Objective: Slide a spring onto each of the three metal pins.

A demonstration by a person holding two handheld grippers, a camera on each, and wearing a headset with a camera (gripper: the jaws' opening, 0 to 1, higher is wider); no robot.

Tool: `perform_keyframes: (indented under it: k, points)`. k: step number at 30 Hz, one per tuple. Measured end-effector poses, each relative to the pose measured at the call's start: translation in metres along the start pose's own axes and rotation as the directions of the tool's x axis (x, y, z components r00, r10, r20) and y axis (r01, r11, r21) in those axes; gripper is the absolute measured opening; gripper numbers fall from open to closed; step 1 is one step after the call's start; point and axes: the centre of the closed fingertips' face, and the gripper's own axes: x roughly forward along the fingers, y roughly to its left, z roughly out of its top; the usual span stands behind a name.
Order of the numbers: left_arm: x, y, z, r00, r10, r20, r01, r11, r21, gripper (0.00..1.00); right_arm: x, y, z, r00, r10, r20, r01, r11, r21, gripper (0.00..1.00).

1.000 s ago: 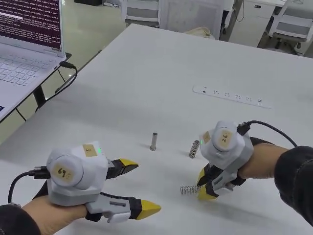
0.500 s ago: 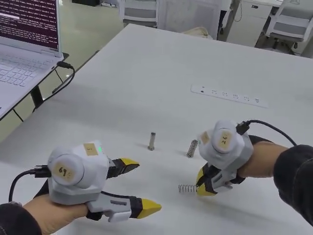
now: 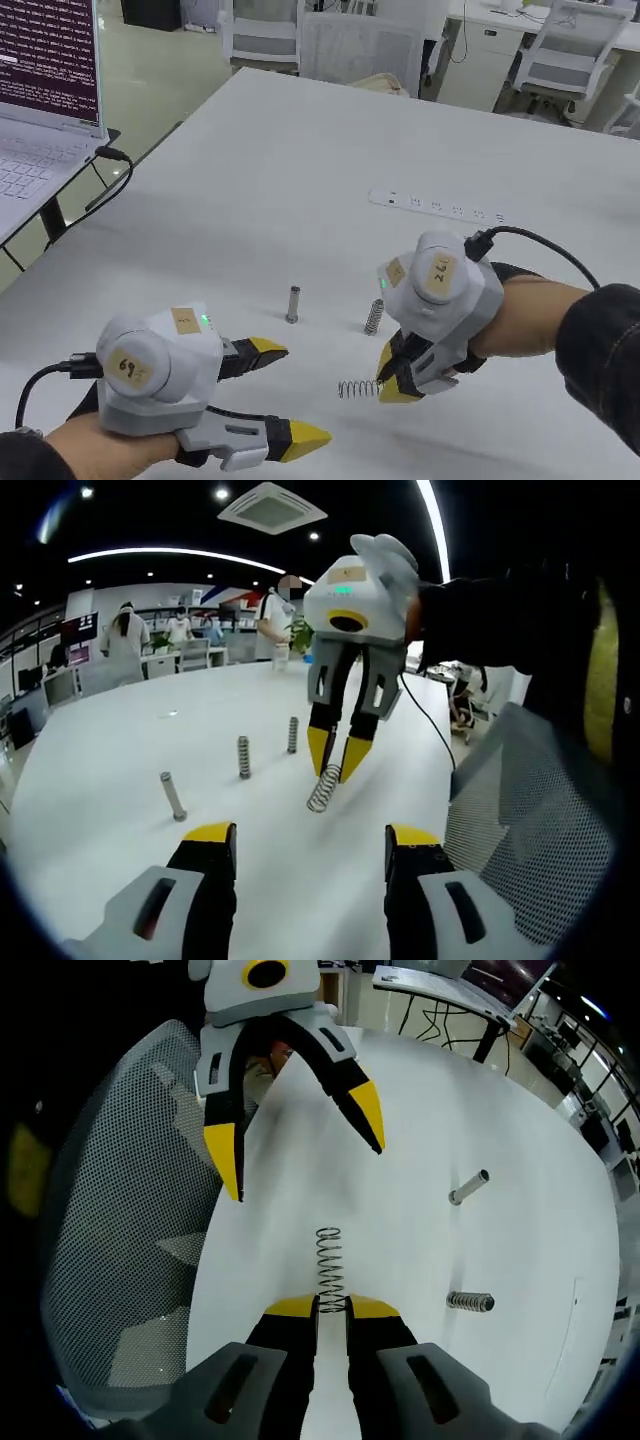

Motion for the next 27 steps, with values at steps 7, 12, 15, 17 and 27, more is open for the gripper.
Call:
perform_keyframes:
  k: [7, 12, 15, 17, 27]
  points:
    - [-0.002, -0.006, 0.007, 0.9997, -0.02, 0.014, 0.02, 1.0, 0.023, 0.46, -0.007, 0.01, 0.016, 1.0, 0.003, -0.005, -0.004, 1.0, -0.017, 0.08]
    - [-0.001, -0.009, 0.008, 0.9994, -0.034, 0.01, 0.033, 0.998, 0.05, 0.35, -0.008, 0.012, 0.023, 1.0, 0.0, -0.007, 0.0, 0.999, -0.034, 0.08]
    - [-0.001, -0.011, 0.008, 0.999, -0.044, 0.011, 0.043, 0.997, 0.063, 0.27, -0.009, 0.012, 0.025, 1.0, 0.0, -0.004, 0.0, 0.999, -0.036, 0.08]
    - [-0.001, -0.012, 0.009, 0.9987, -0.05, 0.013, 0.049, 0.996, 0.068, 0.25, -0.01, 0.013, 0.027, 1.0, 0.004, -0.004, -0.004, 0.999, -0.037, 0.08]
    - [0.004, -0.015, 0.012, 0.9977, -0.067, 0.012, 0.065, 0.993, 0.099, 0.14, -0.008, 0.017, 0.031, 0.9998, 0.014, -0.014, -0.015, 0.999, -0.051, 0.08]
